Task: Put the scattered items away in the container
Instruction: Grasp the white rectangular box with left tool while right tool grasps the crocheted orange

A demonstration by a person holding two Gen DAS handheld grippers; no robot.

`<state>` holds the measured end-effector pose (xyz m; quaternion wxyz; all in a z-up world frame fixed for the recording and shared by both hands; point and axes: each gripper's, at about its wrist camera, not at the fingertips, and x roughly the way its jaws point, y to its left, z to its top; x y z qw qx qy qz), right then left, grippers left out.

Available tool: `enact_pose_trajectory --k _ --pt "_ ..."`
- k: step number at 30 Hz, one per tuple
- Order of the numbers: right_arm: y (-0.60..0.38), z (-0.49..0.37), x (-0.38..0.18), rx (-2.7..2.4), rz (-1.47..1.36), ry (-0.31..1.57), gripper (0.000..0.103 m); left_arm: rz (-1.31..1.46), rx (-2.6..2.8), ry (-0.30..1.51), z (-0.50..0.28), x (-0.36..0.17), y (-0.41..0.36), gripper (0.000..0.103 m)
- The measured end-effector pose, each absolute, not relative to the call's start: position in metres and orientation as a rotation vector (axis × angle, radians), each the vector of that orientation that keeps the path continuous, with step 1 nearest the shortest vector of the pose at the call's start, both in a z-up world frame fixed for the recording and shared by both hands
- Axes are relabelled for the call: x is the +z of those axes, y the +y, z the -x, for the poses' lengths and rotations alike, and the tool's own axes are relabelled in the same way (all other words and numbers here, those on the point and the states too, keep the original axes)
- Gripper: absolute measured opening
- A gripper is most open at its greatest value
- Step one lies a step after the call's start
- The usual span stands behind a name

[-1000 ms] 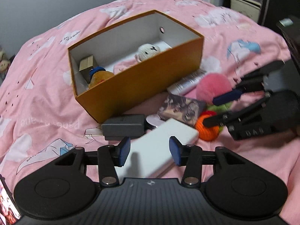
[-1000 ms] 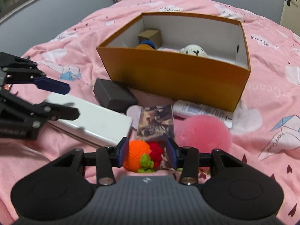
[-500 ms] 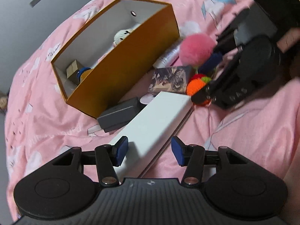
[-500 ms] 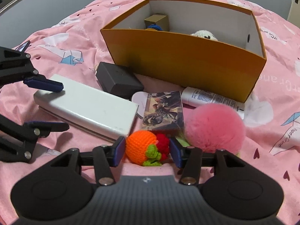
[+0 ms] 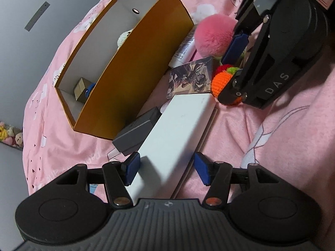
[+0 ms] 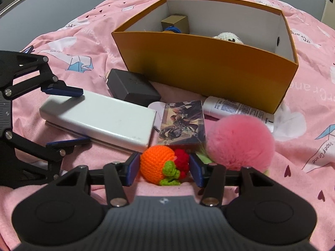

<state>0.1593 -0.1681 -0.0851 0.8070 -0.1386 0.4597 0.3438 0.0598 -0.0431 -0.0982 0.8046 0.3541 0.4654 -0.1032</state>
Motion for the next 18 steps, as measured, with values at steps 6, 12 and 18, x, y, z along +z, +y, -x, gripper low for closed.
enact_pose_trajectory --k 6,12,18 --pt "-0.168 -0.159 -0.085 0.736 0.297 0.983 0.054 -0.684 -0.207 0.993 -0.065 -0.096 -0.039 0.062" --pt "-0.168 -0.160 -0.085 0.735 0.286 0.986 0.054 -0.576 -0.202 0.997 -0.071 -0.086 -0.033 0.048" --pt "-0.169 -0.160 -0.086 0.734 0.278 0.988 0.054 -0.194 -0.231 1.048 -0.095 -0.068 0.000 0.027"
